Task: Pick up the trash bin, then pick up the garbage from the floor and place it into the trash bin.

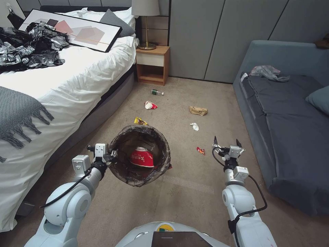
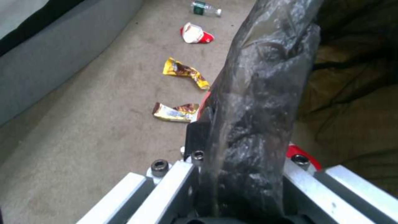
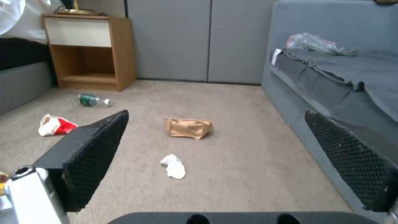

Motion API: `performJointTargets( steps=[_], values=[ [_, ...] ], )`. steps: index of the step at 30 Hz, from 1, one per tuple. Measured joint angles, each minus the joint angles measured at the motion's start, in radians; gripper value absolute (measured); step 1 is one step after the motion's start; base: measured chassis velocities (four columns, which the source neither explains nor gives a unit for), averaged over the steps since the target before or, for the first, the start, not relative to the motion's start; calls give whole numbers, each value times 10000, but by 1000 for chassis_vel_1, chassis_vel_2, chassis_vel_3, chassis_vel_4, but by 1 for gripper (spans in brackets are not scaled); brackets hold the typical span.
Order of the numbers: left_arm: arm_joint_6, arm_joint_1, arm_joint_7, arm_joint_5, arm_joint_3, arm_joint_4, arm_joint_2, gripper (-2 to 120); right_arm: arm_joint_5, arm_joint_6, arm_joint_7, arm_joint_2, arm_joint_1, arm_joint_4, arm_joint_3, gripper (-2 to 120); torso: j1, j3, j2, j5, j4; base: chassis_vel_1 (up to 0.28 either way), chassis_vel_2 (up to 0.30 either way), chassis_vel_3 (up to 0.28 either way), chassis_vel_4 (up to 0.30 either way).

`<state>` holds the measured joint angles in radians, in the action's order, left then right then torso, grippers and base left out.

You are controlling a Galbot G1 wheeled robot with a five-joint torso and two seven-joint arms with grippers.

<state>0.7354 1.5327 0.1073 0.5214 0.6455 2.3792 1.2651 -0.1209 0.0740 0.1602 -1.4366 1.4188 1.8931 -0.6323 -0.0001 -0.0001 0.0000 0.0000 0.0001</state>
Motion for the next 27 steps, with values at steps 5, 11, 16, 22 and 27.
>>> performJointTargets(
  steps=[5,11,16,22,27],
  values=[
    [0,13,-111,-52,0,45,18,0,-29,-40,-9,78,-30,18,29,100,0,0,0,0,-2,-139,133,137,-144],
    [0,-9,-204,-138,-5,51,67,0,-54,-119,-6,114,-94,26,64,100,1,2,-1,3,5,-200,220,227,-217],
    [0,-20,-256,-176,-20,41,108,0,-71,-156,-2,126,-99,31,108,100,2,3,-2,0,-1,-288,261,270,-285],
    [0,-10,-314,-192,20,1,100,0,-71,-176,8,108,-96,17,127,100,2,2,-2,1,-3,-327,318,323,-320],
    [-1,-14,-335,-194,28,-16,100,0,-64,-151,12,104,-122,-28,123,100,3,3,-1,-3,-2,-328,330,336,-329]
  ],
)
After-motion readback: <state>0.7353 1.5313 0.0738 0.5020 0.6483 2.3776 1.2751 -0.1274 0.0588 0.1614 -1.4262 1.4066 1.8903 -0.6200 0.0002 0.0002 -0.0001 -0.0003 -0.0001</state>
